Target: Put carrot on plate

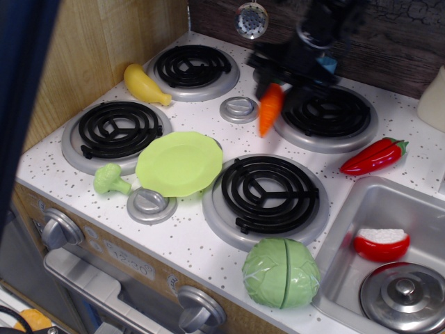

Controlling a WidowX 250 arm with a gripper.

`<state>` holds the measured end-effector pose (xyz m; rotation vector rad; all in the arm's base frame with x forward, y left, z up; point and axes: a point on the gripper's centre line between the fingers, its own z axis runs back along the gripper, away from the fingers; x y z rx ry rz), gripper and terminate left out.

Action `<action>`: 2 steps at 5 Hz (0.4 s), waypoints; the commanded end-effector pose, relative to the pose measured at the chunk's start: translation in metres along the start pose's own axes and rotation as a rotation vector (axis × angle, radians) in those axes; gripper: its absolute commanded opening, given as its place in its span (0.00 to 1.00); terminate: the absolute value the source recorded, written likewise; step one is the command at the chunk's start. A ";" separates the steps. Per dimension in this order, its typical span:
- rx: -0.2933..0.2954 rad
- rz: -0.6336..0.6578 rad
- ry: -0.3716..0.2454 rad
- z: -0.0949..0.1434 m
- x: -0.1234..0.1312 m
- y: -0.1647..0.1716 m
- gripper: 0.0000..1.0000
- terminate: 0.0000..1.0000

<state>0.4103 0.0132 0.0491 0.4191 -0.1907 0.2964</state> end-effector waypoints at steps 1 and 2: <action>0.112 0.084 -0.065 0.028 -0.008 0.046 0.00 0.00; 0.113 0.158 -0.065 0.019 -0.025 0.055 0.00 0.00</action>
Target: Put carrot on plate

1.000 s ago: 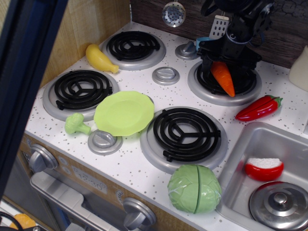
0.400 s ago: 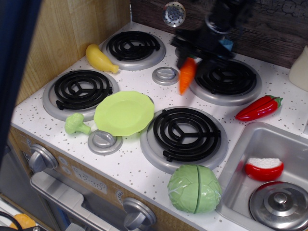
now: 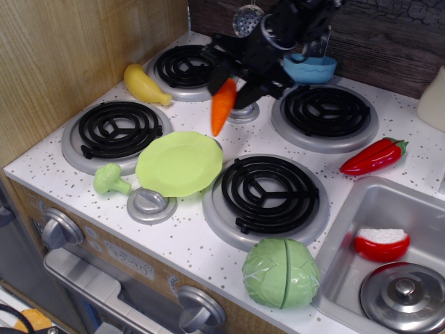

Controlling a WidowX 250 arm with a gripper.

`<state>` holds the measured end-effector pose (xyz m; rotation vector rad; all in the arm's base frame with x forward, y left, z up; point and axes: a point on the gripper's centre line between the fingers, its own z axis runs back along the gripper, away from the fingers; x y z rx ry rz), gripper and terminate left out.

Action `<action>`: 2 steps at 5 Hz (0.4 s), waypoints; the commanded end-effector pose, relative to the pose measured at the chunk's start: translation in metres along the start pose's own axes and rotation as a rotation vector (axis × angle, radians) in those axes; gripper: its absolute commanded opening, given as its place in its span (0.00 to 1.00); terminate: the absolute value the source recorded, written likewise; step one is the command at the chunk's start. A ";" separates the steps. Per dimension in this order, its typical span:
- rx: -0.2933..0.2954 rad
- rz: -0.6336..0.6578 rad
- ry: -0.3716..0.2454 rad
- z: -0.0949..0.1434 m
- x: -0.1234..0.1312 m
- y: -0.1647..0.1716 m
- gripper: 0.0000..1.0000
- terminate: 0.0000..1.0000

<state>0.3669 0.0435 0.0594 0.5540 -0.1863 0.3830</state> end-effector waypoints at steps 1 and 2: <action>0.006 0.175 -0.066 0.008 -0.005 0.009 0.00 0.00; -0.008 0.266 -0.056 -0.006 -0.018 0.007 0.00 0.00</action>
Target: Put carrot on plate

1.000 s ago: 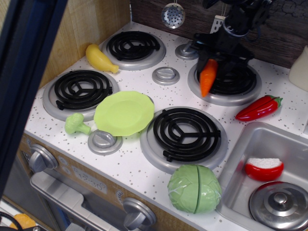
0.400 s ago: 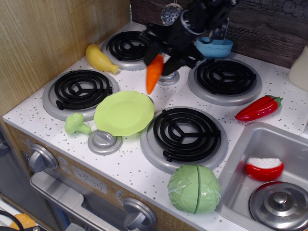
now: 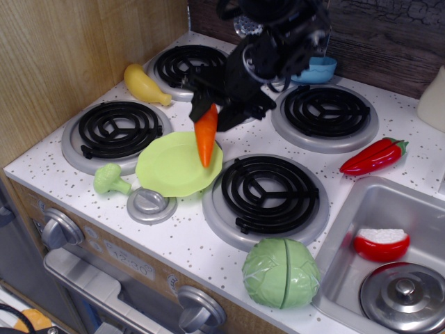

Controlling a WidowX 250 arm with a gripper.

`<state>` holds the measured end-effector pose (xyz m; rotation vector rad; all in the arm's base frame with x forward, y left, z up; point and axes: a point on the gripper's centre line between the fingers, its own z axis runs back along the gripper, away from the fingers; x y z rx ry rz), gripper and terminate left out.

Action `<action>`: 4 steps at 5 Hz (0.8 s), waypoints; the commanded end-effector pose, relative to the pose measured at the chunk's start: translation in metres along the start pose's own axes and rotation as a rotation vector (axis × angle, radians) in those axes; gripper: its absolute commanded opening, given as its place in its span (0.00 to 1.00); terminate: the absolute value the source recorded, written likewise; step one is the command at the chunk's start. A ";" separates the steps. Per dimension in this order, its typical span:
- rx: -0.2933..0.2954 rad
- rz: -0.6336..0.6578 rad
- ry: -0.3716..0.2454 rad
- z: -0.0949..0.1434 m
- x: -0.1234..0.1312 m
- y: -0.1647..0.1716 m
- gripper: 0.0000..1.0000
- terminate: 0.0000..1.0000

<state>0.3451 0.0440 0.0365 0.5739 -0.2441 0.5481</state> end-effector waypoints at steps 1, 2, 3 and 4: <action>-0.047 0.133 -0.024 0.009 -0.003 0.015 0.00 0.00; -0.030 0.156 -0.038 0.011 -0.015 0.019 0.00 0.00; -0.020 0.161 -0.070 0.012 -0.019 0.023 1.00 0.00; 0.038 0.128 -0.122 0.018 -0.021 0.027 1.00 0.00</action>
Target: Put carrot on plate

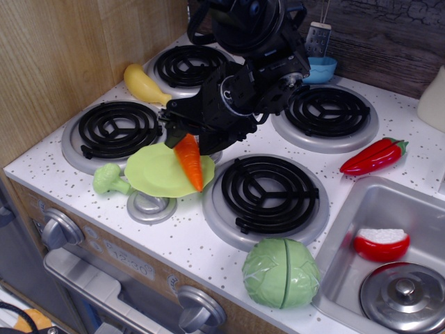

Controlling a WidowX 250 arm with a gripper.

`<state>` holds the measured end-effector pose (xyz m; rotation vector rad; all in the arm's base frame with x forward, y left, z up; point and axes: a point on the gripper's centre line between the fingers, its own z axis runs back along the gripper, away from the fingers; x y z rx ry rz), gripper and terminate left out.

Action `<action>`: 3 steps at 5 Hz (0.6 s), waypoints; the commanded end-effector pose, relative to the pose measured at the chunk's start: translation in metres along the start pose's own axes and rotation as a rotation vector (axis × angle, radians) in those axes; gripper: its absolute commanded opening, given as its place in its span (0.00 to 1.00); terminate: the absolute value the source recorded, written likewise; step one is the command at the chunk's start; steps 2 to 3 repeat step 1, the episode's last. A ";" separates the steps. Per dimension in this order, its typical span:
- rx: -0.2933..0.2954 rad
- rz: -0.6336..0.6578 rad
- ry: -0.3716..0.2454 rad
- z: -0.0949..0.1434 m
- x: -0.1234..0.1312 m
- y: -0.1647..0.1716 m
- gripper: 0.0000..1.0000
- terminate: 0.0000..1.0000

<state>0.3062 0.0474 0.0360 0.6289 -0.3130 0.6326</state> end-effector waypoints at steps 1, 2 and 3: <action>-0.014 0.035 -0.064 0.017 0.011 0.003 1.00 1.00; -0.014 0.035 -0.064 0.017 0.011 0.003 1.00 1.00; -0.014 0.035 -0.064 0.017 0.011 0.003 1.00 1.00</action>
